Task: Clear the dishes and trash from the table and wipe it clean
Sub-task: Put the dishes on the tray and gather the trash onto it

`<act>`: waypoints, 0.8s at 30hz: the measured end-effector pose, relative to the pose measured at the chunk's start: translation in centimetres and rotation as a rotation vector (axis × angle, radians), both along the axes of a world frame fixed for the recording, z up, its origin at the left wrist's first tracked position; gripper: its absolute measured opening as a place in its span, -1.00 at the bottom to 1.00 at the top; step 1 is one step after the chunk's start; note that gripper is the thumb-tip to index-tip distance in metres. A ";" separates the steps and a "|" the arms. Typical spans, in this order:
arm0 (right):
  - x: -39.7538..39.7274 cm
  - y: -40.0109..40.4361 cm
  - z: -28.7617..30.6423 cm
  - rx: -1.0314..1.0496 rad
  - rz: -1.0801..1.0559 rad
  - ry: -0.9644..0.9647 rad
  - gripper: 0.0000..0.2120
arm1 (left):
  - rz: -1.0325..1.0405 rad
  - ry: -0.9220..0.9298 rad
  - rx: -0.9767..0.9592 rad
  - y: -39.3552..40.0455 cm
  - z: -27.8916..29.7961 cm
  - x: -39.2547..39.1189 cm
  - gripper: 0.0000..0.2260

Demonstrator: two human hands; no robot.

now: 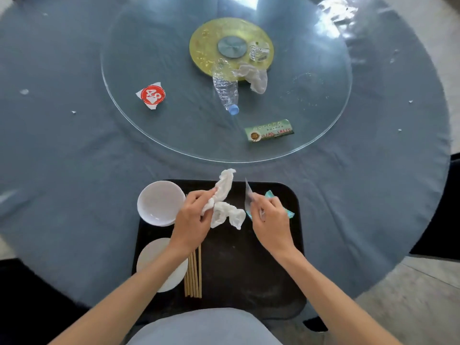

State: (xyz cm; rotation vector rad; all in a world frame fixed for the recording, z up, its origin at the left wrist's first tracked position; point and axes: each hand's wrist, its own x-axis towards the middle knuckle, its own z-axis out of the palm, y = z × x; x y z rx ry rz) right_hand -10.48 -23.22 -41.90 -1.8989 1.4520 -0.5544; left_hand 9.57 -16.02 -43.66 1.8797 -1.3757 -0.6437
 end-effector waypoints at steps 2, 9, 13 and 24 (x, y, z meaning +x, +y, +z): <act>-0.4 1.9 -1.2 0.073 -0.007 0.032 -0.73 | -0.017 -0.012 0.041 2.1 -1.5 -1.4 -0.51; -0.5 5.7 -3.5 0.249 -0.035 0.178 -0.58 | -0.051 -0.153 0.179 6.3 -4.7 -4.3 -0.43; -0.4 6.3 -3.3 0.224 -0.057 0.200 -0.51 | -0.067 -0.206 0.211 6.7 -5.2 -4.7 -0.42; -0.1 2.0 -0.4 -0.082 -0.052 0.240 -0.49 | -0.338 -0.273 0.078 3.1 -1.0 -2.1 -0.20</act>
